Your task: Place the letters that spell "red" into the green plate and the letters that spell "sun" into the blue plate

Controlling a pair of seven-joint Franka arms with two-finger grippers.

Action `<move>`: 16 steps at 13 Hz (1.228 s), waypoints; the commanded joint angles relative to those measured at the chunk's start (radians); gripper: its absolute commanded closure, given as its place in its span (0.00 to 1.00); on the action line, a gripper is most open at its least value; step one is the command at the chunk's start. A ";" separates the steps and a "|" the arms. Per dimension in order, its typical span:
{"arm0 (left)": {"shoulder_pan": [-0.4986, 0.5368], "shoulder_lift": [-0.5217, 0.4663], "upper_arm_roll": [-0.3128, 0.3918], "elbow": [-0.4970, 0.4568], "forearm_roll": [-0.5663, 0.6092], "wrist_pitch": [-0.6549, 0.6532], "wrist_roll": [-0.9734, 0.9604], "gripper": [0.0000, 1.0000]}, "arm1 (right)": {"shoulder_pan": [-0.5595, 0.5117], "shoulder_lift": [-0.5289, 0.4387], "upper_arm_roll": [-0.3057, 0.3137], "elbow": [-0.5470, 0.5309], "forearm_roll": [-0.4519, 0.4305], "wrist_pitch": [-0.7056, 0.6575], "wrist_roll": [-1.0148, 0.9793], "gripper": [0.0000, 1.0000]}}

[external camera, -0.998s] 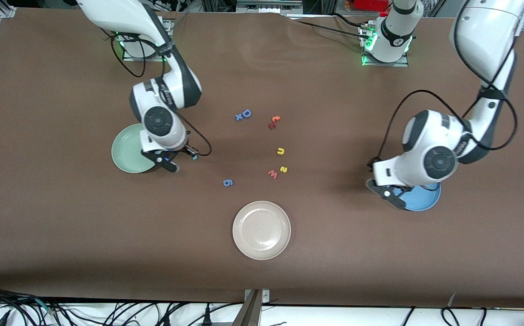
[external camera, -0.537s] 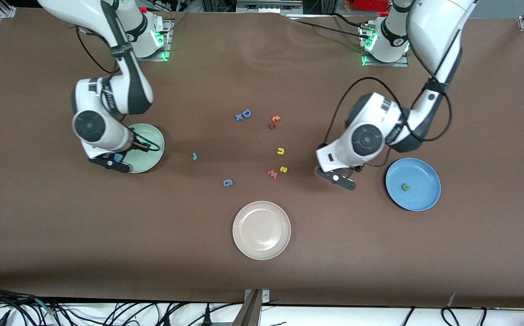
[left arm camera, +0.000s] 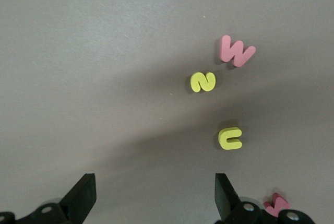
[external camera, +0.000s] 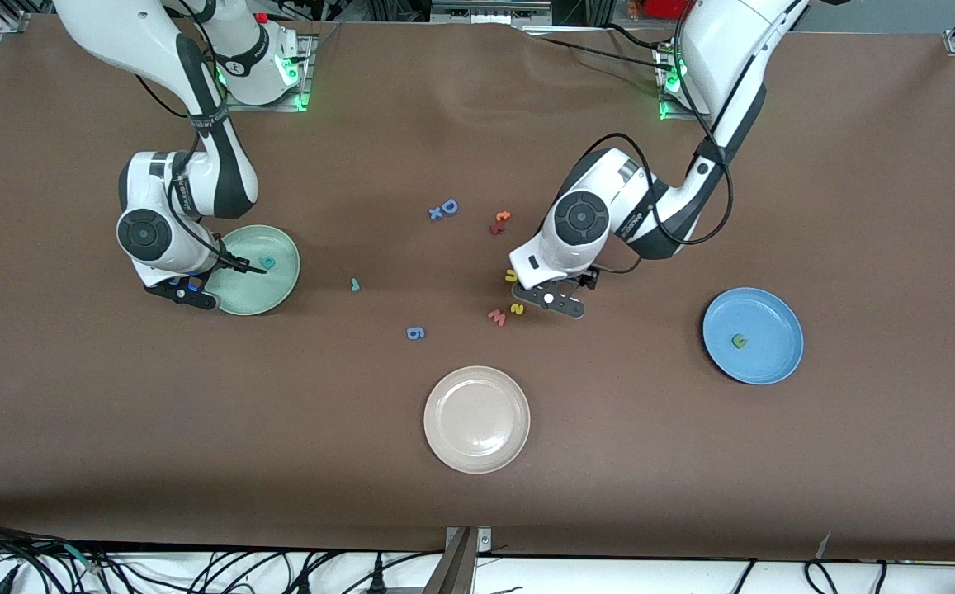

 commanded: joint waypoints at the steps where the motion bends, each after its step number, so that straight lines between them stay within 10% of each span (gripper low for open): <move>1: -0.048 0.028 0.019 0.036 -0.012 0.004 -0.012 0.00 | -0.003 0.003 0.004 -0.003 0.023 0.009 0.002 0.33; 4: -0.086 0.059 0.021 0.067 -0.012 0.005 -0.116 0.00 | 0.007 -0.017 0.009 0.012 0.043 -0.019 0.004 0.13; 16: -0.146 0.162 0.036 0.064 0.089 0.165 -0.256 0.05 | 0.031 0.036 0.312 0.164 0.075 0.099 0.568 0.33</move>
